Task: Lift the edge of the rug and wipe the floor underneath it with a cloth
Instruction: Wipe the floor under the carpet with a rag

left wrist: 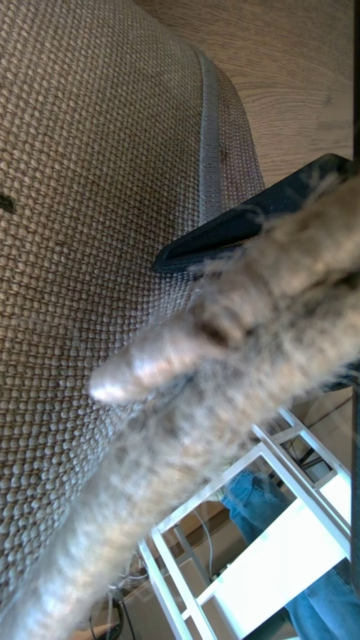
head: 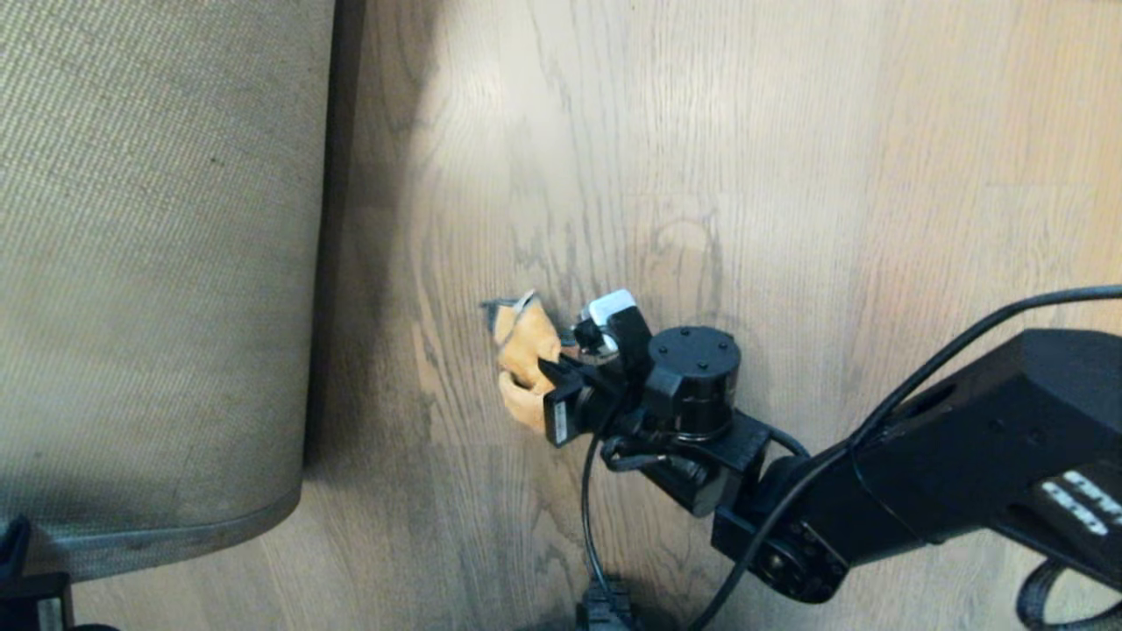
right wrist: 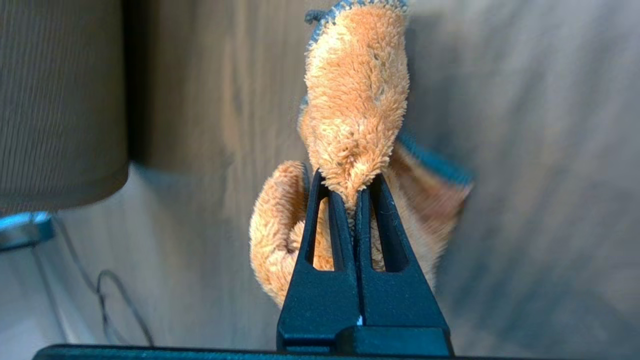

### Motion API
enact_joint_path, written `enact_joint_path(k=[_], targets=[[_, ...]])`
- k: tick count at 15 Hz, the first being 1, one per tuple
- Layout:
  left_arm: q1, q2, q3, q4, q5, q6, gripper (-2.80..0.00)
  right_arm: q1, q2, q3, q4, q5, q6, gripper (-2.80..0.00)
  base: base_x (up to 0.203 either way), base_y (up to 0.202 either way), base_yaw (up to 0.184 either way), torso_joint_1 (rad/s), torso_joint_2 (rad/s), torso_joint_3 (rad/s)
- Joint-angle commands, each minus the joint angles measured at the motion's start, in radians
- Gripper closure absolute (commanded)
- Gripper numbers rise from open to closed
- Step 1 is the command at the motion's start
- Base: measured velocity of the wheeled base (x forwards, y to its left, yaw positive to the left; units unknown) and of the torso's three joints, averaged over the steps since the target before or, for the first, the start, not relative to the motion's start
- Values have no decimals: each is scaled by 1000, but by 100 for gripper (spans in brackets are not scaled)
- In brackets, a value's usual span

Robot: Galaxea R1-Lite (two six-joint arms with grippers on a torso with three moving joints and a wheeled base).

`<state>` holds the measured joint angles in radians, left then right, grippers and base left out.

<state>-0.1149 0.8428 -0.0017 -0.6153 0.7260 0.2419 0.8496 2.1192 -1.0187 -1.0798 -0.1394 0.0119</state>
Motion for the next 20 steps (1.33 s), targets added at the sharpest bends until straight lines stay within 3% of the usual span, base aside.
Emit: enact_joint_path(k=[1, 20], targets=[[-5, 1, 0, -4, 4, 0, 0, -34, -78, 25, -3, -2, -1, 0, 0, 0, 0, 0, 0, 0], [-15, 15, 0, -6, 6, 5, 0, -294, -610, 359, 106, -7, -10, 0, 0, 0, 0, 0, 0, 0]])
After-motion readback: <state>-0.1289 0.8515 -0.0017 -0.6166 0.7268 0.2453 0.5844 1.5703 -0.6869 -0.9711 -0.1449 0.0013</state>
